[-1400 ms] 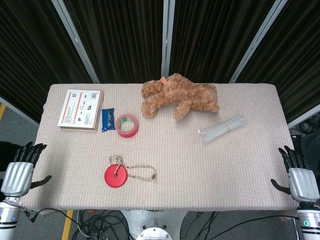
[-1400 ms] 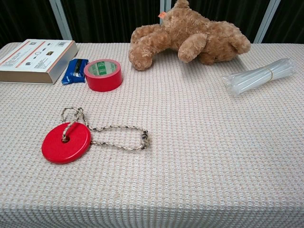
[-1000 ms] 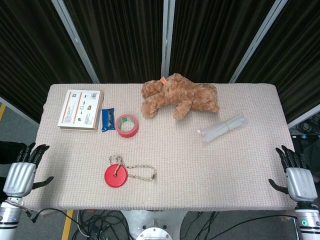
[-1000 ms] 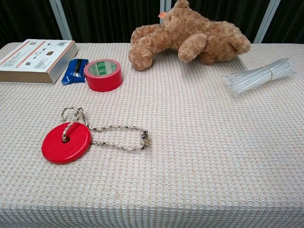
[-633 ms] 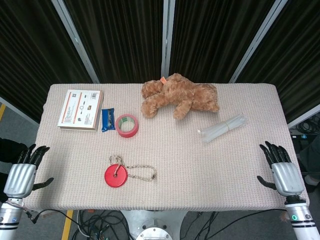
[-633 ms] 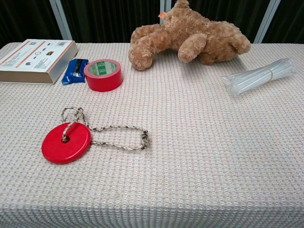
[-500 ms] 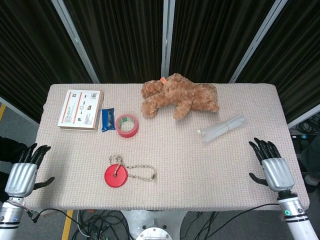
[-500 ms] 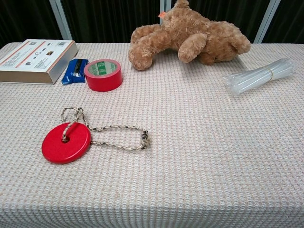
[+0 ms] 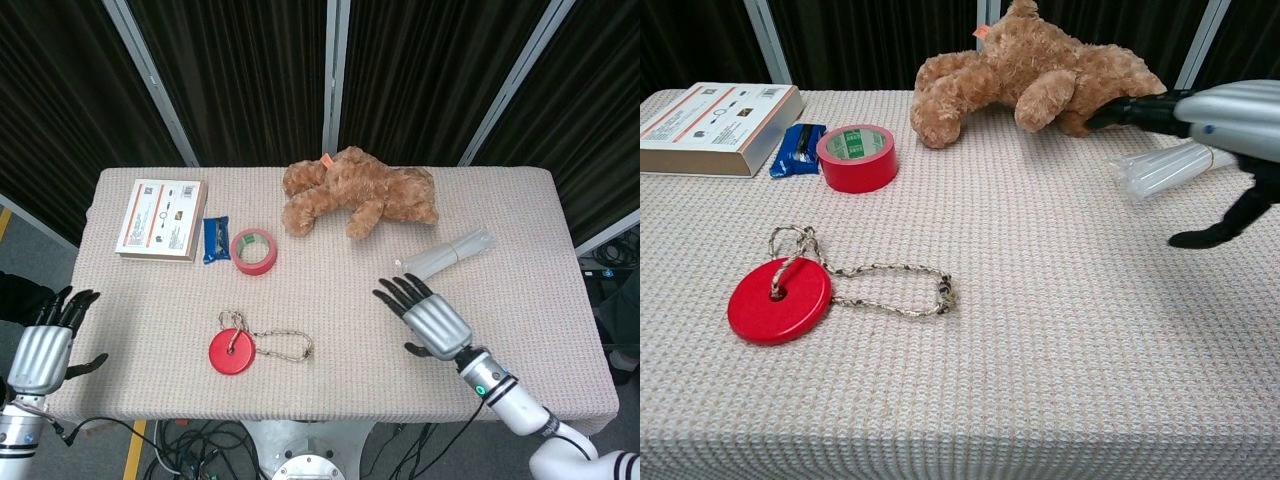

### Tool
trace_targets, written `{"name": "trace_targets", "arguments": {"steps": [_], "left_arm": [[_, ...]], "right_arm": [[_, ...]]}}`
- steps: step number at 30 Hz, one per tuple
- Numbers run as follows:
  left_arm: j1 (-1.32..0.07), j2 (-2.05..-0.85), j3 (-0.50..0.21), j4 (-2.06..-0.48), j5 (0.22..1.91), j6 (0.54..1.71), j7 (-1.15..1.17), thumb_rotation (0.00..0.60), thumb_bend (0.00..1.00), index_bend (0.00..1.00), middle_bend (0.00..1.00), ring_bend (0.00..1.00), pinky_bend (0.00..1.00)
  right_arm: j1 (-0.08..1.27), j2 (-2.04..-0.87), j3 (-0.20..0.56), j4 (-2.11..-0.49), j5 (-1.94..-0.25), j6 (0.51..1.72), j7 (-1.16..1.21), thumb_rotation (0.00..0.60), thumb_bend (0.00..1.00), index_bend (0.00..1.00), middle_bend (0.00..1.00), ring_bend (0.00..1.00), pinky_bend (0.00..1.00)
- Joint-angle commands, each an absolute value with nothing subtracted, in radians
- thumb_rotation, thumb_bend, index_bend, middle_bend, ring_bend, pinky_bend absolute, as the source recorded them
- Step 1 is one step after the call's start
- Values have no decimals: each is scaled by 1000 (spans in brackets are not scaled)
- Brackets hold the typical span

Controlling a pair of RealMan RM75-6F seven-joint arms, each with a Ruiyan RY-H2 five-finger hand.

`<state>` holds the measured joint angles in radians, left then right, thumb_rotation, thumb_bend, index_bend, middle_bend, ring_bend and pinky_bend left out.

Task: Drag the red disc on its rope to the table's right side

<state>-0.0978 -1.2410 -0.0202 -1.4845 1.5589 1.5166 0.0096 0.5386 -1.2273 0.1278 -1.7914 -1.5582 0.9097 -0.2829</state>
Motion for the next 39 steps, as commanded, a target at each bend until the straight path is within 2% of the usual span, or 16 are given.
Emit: {"name": "trace_targets", "arguments": {"steps": [1, 8, 14, 27, 39], "left_arm": [[-95, -1240, -20, -1479, 1557, 1519, 2, 600, 13, 139, 123, 24, 119], [-88, -1239, -20, -1459, 1549, 1524, -21, 600, 13, 139, 123, 24, 119], [-83, -1241, -22, -1446, 1540, 1525, -32, 600, 13, 139, 123, 24, 119], [-75, -1248, -22, -1415, 1534, 1527, -67, 600, 13, 139, 123, 24, 119], [-74, -1245, -25, -1417, 1535, 1531, -69, 600, 13, 139, 123, 24, 119]], "right_arm": [[616, -1294, 147, -1823, -1509, 821, -360, 600, 94, 0, 0, 0, 0], [731, -1404, 171, -1778, -1391, 717, -469, 600, 96, 0, 4, 0, 0], [802, -1474, 168, -1736, -1343, 681, -516, 600, 96, 0, 19, 0, 0], [848, -1514, 106, -1700, -1312, 693, -548, 600, 99, 0, 116, 0, 0], [880, -1560, 91, -1653, -1363, 705, -454, 600, 109, 60, 182, 0, 0]]}}
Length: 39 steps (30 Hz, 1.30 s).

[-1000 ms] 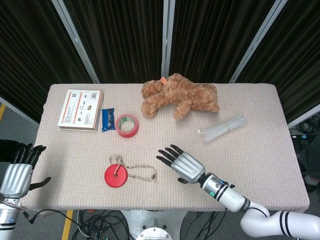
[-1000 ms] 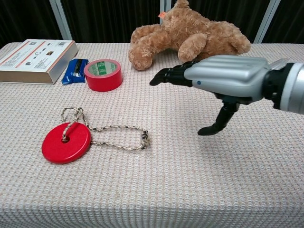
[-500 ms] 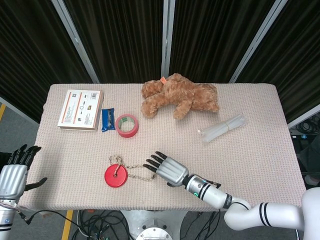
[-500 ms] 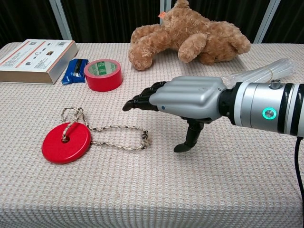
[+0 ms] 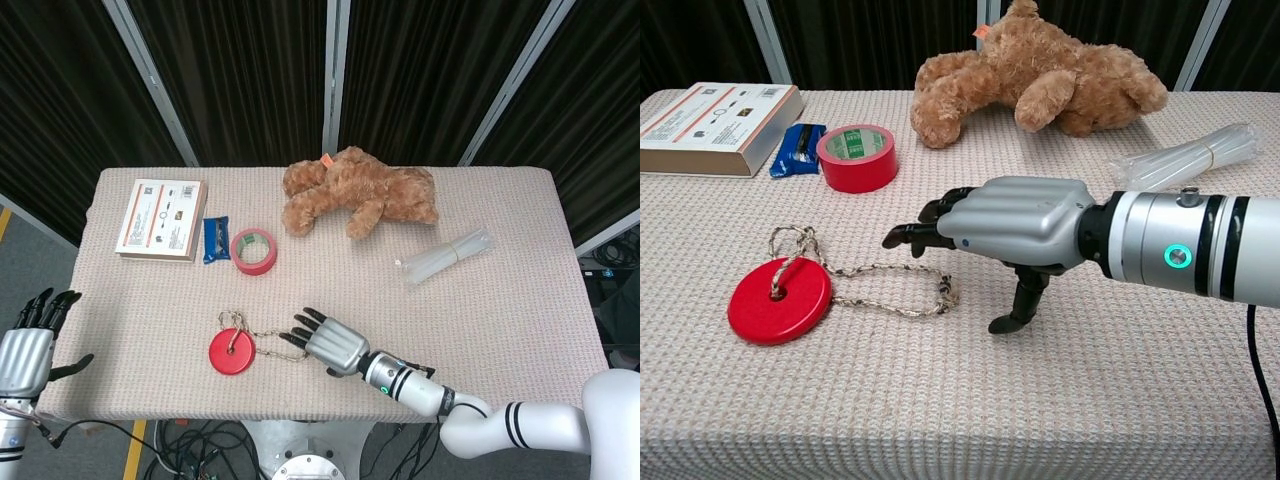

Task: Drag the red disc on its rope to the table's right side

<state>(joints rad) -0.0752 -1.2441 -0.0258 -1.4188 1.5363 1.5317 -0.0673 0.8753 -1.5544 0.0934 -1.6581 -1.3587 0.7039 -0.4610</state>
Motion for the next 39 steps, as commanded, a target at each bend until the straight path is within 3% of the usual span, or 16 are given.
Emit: {"name": "trace_targets", "arguments": {"steps": [1, 19, 30, 39], "left_arm": [[-74, -1245, -26, -1416, 1534, 1531, -70, 600, 13, 139, 123, 24, 119], [-65, -1250, -26, -1387, 1526, 1533, -102, 600, 13, 139, 123, 24, 119], [-64, -1252, -26, -1380, 1527, 1532, -107, 600, 13, 139, 123, 24, 119], [-61, -1255, -26, -1373, 1526, 1532, -108, 600, 13, 139, 123, 24, 119]], "right_arm": [[883, -1562, 89, -1649, -1364, 704, -451, 600, 110, 66, 187, 0, 0], [918, -1622, 76, -1573, -1350, 703, -414, 600, 184, 145, 343, 0, 0], [920, -1624, 71, -1579, -1341, 719, -398, 600, 207, 204, 510, 48, 0], [930, -1628, 58, -1570, -1322, 710, -414, 600, 205, 204, 519, 55, 0]]}}
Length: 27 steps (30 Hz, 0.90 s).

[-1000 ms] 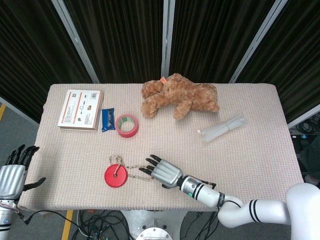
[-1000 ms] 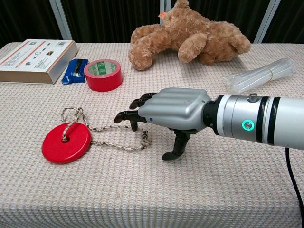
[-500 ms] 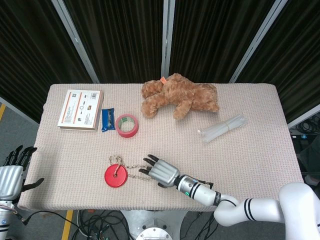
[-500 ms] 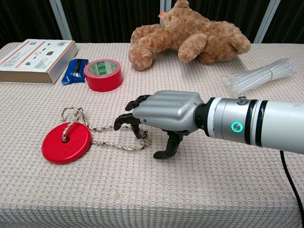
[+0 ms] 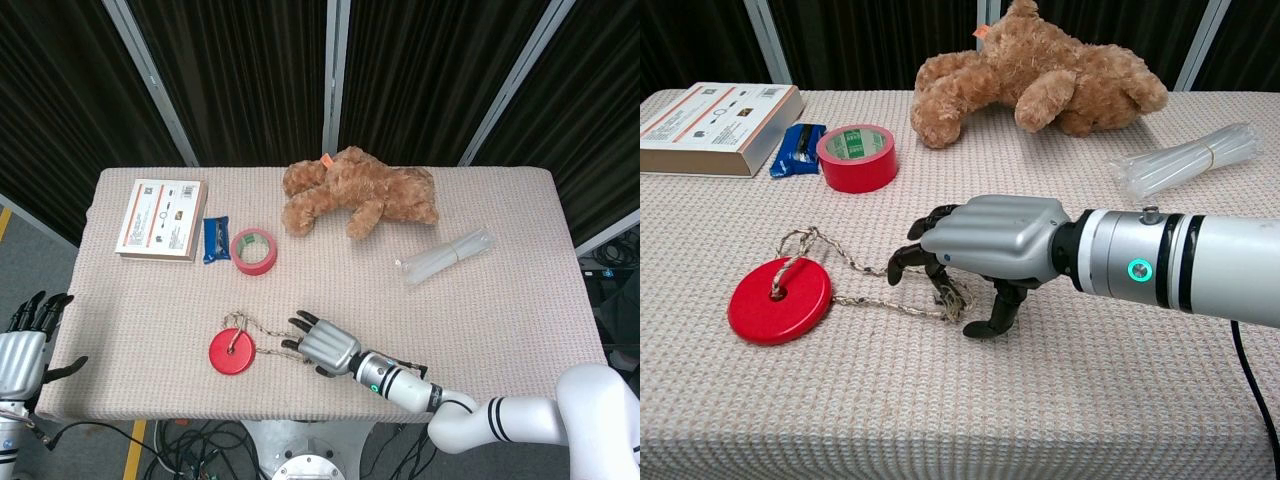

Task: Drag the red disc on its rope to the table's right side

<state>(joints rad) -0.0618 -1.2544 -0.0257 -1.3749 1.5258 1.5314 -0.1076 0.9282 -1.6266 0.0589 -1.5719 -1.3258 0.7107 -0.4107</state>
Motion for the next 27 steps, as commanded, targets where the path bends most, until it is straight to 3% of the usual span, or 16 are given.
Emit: {"name": "trace_targets", "arguments": {"steps": [1, 7, 16, 27], "left_arm": [[-61, -1255, -25, -1373, 1526, 1531, -109, 600, 13, 139, 123, 24, 119], [-60, -1256, -25, -1369, 1526, 1530, -112, 600, 14, 139, 123, 24, 119], [-59, -1256, -26, -1367, 1526, 1532, -116, 600, 13, 139, 123, 24, 120], [-59, -1256, -27, -1366, 1525, 1531, -121, 600, 14, 139, 123, 24, 120]], "right_arm": [[931, -1628, 58, -1569, -1319, 710, -418, 600, 205, 206, 519, 55, 0], [935, -1630, 58, -1562, -1286, 714, -450, 600, 208, 251, 555, 75, 0], [933, -1640, 61, -1566, -1273, 738, -451, 600, 277, 387, 695, 172, 0], [900, -1639, 63, -1570, -1337, 827, -403, 600, 431, 815, 892, 356, 0]]}}
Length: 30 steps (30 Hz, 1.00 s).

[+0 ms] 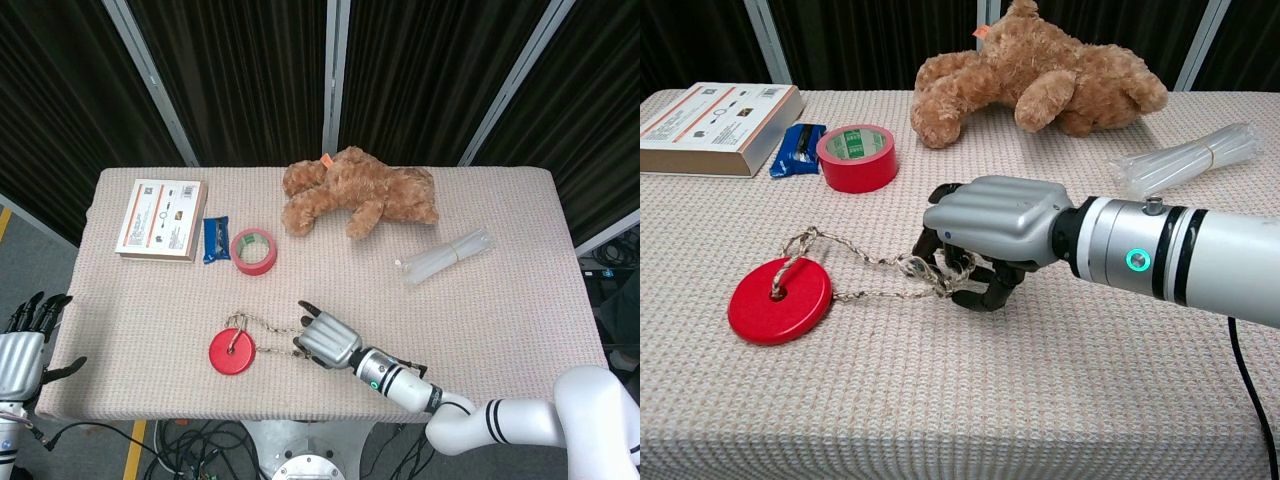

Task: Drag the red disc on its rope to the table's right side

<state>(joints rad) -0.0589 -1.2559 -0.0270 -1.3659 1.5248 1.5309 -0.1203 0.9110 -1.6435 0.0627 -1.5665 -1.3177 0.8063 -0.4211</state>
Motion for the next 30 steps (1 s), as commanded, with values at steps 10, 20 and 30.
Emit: {"name": "trace_targets", "arguments": {"steps": [10, 20, 30], "left_arm": [[-60, -1252, -27, -1375, 1529, 1533, -113, 600, 13, 139, 123, 24, 120], [-66, -1250, -26, -1392, 1532, 1524, -88, 600, 13, 139, 123, 24, 121], [-74, -1253, -22, -1412, 1535, 1510, -56, 600, 12, 139, 123, 24, 120]], "right_arm": [[828, -1542, 42, -1589, -1414, 936, -320, 600, 440, 997, 986, 432, 0], [695, -1392, -11, -1617, -1428, 1053, -190, 600, 442, 1000, 992, 433, 0], [548, -1241, -50, -1580, -1415, 1163, -42, 600, 442, 1000, 994, 433, 8]]}}
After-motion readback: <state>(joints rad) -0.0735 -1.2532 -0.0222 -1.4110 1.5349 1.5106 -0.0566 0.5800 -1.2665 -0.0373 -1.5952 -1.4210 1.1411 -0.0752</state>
